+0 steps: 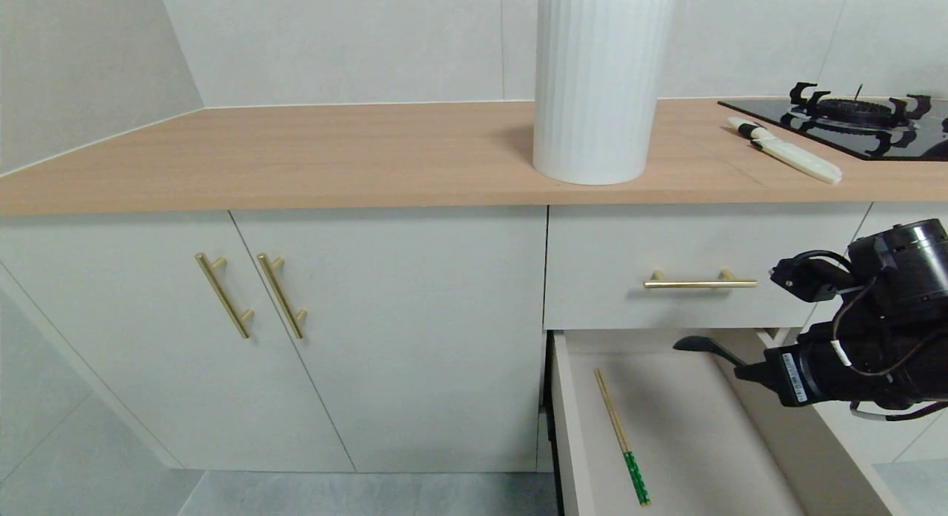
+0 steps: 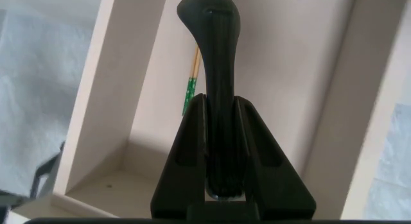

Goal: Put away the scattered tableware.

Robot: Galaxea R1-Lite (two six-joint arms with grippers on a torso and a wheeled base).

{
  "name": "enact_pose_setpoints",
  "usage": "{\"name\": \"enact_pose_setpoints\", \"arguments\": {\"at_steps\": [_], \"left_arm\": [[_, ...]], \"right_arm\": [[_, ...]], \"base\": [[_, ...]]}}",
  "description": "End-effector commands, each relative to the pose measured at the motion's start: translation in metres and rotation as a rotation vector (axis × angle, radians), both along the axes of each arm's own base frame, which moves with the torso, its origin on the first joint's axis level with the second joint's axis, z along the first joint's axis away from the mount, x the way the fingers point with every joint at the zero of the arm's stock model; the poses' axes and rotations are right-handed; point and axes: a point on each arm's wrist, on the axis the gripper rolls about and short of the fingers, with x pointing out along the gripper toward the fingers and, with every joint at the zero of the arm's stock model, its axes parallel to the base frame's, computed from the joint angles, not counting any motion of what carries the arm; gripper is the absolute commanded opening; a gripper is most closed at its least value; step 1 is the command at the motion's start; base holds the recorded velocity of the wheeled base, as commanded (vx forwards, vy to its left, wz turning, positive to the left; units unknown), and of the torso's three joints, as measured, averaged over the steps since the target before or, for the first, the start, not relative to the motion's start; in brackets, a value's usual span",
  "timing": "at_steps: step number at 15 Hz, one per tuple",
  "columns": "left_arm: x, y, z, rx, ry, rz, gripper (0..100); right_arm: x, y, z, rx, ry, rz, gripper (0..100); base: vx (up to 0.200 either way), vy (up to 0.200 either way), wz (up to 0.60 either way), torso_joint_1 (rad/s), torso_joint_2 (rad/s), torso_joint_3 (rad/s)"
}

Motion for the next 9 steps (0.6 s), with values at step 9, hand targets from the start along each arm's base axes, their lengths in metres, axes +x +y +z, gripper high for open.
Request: {"name": "enact_pose_setpoints", "arguments": {"at_steps": [9], "left_arm": [[0.0,0.0,0.0,0.0,0.0,0.001,100]], "right_arm": [[0.067,0.022,-0.121,-0.15,0.23,-0.091,0]], "base": [[0.0,0.0,0.0,0.0,0.0,0.0]]}}
